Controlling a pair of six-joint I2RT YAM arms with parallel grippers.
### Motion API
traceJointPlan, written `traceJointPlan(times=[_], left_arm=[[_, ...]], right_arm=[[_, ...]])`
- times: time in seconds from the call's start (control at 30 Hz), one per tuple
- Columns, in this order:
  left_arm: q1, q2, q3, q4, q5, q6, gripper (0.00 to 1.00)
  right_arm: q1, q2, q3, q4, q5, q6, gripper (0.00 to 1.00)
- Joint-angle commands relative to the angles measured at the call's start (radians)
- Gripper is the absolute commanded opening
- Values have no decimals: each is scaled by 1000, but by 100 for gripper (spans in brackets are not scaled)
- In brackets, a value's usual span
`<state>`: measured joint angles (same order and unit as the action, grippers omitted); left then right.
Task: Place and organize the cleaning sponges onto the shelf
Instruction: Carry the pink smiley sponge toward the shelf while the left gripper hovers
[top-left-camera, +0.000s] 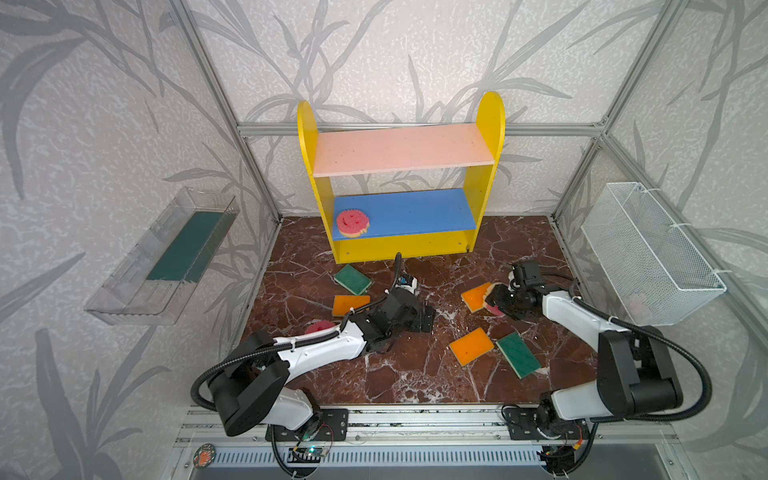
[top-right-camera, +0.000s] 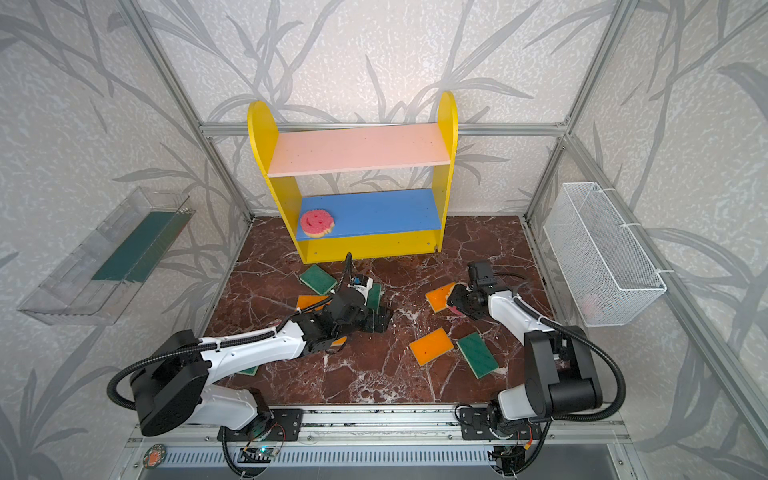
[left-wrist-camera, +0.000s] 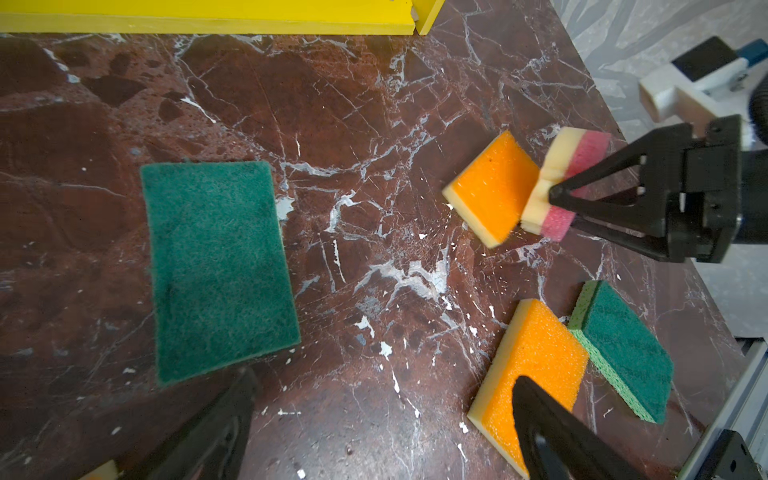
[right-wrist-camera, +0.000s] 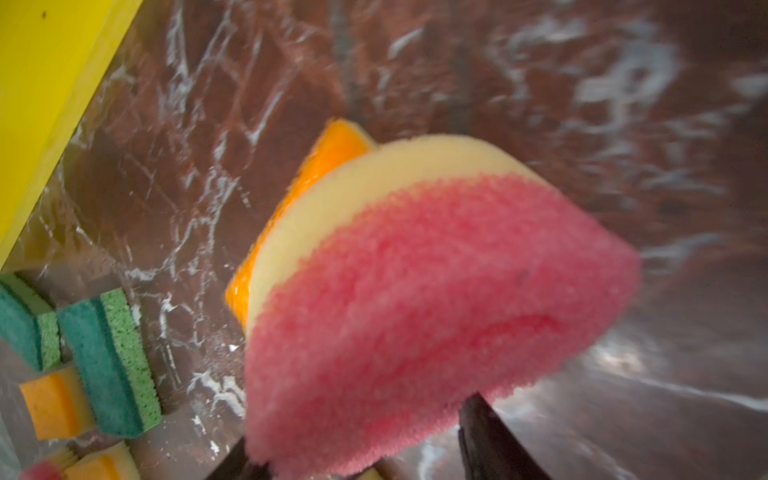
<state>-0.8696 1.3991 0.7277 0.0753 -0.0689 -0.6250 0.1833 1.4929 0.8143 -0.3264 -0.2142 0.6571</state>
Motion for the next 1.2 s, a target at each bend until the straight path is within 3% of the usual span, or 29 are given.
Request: traceJointPlan(times=[0.0, 0.13, 0.27, 0.53, 0.63, 0.67, 0.73, 0.8, 0.9, 1.17], left_arm=[[1, -59, -33, -16, -50, -17, 97], [6, -106, -65, -28, -69, -22, 97], [17, -146, -80, -44, -75, -27, 97], [52, -203, -101, -58, -66, -36, 98], [59, -210, -101, -68, -66, -32, 98], [62, -211, -100, -71, -68, -29, 98], [64, -214, -96, -79, -71, -20, 98], [66, -216, -91, -91, -77, -11, 98], [70, -221, -88, -102, -84, 2, 98], [110, -201, -88, -86, -38, -1, 98]], right_arm=[[82, 80, 53, 10, -68, -14, 59], [168, 140, 132, 19, -107, -74, 61], [231, 179, 213, -12, -137, -132, 72], [243, 94, 230, 5, -185, -189, 89], [232, 45, 232, -19, -158, -195, 85], [222, 29, 232, -23, -157, -194, 79], [187, 0, 219, -21, -167, -184, 55], [157, -20, 213, -34, -162, -193, 47], [127, -34, 204, -49, -123, -214, 47], [69, 50, 219, -40, -97, -263, 64]])
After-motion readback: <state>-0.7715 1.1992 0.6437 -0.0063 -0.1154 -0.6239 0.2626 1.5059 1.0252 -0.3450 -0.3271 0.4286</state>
